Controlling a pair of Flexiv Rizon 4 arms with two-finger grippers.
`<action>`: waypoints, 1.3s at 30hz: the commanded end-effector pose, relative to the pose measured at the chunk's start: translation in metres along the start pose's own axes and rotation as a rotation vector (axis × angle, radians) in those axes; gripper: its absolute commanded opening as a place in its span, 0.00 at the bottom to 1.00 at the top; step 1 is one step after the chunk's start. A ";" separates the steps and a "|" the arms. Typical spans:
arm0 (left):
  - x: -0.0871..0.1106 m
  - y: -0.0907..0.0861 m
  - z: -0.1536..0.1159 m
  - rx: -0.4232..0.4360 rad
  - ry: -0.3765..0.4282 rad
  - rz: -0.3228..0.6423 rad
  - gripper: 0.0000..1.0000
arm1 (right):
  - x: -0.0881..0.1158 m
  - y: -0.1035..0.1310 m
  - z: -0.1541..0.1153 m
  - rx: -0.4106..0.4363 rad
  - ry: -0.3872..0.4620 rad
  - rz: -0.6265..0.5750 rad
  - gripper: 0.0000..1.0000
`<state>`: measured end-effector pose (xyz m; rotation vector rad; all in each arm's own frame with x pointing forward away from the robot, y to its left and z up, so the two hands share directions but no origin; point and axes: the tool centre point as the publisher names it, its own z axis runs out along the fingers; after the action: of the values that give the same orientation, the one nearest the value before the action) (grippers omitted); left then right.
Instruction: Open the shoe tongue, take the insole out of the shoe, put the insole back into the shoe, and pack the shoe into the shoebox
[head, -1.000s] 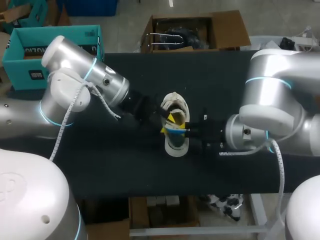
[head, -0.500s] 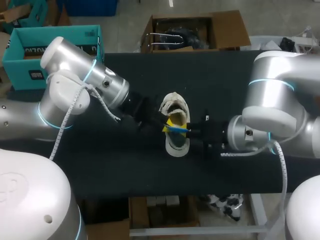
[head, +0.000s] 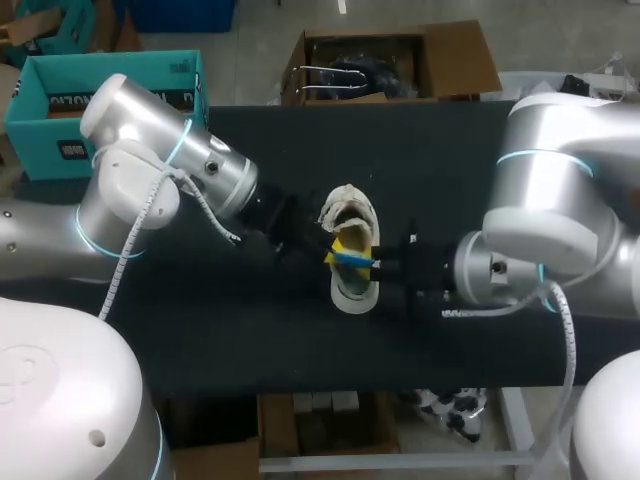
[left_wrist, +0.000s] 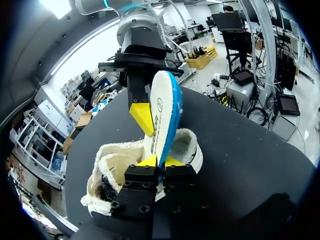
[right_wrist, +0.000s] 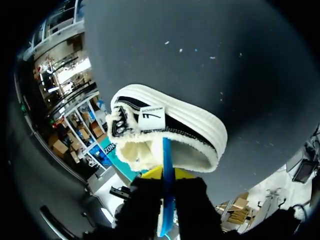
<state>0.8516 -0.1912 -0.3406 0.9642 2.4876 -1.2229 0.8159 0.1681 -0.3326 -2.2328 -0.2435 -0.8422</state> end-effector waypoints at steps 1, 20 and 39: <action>-0.001 0.002 0.002 -0.001 -0.007 -0.001 0.00 | -0.003 0.002 0.004 -0.014 0.014 0.002 0.00; -0.019 0.026 0.013 -0.010 -0.036 -0.066 0.32 | 0.009 0.042 0.030 0.003 -0.015 0.019 0.00; -0.011 0.005 0.012 0.009 -0.020 -0.024 0.00 | 0.011 0.023 0.018 -0.040 -0.041 0.031 0.31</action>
<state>0.8614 -0.2007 -0.3439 0.9236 2.4865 -1.2443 0.8456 0.1596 -0.3566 -2.2643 -0.2045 -0.8133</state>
